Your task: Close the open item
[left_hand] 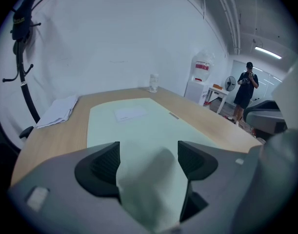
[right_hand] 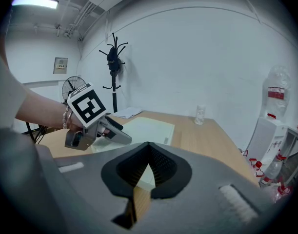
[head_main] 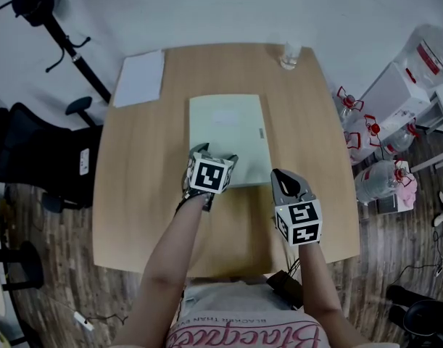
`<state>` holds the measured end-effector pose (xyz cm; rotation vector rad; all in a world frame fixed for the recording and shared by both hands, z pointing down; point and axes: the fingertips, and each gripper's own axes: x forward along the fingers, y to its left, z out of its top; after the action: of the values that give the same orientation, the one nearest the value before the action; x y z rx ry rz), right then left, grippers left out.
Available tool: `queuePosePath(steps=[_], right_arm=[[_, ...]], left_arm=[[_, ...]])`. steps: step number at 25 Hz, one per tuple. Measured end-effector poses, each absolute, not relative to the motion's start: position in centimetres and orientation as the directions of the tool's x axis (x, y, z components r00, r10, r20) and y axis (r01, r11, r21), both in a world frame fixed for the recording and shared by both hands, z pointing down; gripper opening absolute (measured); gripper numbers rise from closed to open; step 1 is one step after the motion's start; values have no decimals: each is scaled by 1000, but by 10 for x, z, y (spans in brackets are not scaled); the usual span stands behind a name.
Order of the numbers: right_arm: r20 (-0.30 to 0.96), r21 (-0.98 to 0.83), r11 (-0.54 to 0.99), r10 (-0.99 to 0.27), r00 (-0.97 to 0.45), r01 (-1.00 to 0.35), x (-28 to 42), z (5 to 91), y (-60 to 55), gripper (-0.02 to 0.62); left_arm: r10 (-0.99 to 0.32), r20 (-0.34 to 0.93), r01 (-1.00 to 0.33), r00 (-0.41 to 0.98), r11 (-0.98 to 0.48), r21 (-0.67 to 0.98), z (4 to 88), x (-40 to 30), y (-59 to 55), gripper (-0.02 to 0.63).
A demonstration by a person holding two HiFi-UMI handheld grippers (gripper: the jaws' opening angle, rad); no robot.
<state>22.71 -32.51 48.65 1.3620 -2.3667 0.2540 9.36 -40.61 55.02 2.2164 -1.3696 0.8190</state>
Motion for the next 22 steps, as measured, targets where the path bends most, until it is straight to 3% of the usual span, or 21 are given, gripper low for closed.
queuePosePath(steps=[14, 22], right_arm=[[329, 132, 480, -847, -419, -867, 212, 423, -293, 2], [266, 173, 451, -877, -400, -876, 202, 385, -255, 2]], left_arm=[[-753, 487, -869, 441, -495, 21, 456, 77, -357, 350], [-811, 354, -869, 465, -495, 8, 405, 61, -312, 192]])
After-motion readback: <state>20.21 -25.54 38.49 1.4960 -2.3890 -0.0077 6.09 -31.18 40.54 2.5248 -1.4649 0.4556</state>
